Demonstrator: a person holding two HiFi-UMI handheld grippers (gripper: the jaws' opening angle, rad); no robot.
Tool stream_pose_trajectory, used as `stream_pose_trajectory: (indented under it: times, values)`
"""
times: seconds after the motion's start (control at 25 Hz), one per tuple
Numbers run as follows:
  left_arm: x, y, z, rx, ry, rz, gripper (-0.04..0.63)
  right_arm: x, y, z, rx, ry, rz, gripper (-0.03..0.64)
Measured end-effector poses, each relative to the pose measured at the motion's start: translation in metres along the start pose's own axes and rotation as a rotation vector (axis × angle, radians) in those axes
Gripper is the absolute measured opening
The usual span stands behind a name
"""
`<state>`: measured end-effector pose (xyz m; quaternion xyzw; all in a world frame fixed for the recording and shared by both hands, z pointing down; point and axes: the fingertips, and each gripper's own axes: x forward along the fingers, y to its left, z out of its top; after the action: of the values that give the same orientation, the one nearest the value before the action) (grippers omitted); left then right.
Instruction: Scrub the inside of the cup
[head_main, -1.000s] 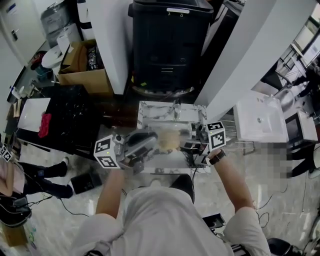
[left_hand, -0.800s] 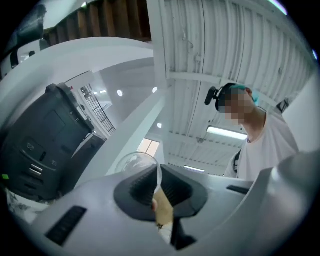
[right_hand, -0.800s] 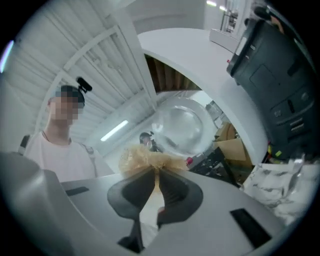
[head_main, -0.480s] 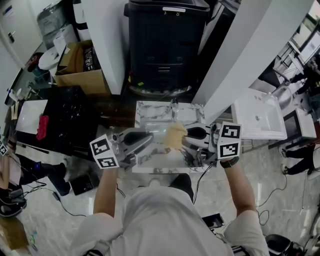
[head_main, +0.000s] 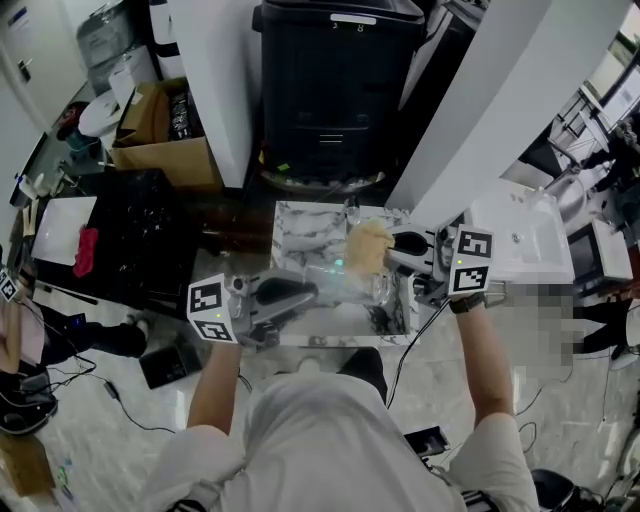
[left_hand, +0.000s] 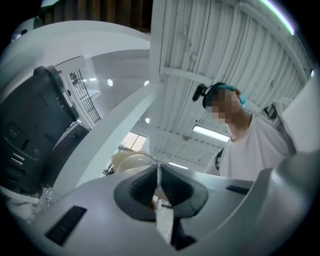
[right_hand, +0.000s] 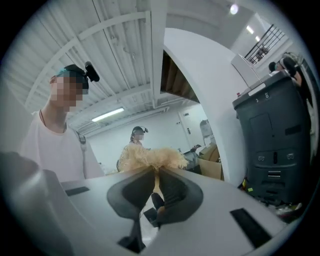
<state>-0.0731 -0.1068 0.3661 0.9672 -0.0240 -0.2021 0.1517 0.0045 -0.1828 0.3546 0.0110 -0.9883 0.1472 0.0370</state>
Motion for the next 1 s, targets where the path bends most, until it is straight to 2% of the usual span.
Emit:
stream_pose_trajectory:
  times: [0.12,0.32,0.52,0.68,0.88,1.0]
  values:
    - [-0.002,-0.004,0.012,-0.022,-0.065,-0.030,0.025,0.002,-0.004,-0.003,0.035,-0.053,0.019,0.032]
    - [0.001,-0.007,0.027,-0.051,-0.148,-0.058,0.025,0.016,0.002,-0.023,0.045,-0.030,0.050,0.032]
    - [-0.001,0.002,0.045,-0.059,-0.223,-0.027,0.025,0.021,0.016,-0.042,0.070,-0.051,0.062,0.032]
    - [-0.004,0.018,0.040,-0.023,-0.168,0.054,0.025,0.025,0.046,-0.047,-0.023,-0.012,0.024,0.032]
    - [-0.004,0.029,0.026,-0.017,-0.094,0.099,0.025,0.022,0.077,-0.036,-0.172,0.078,-0.007,0.032]
    - [0.002,0.034,0.010,-0.001,-0.003,0.123,0.025,0.013,0.079,-0.019,-0.218,0.078,-0.044,0.032]
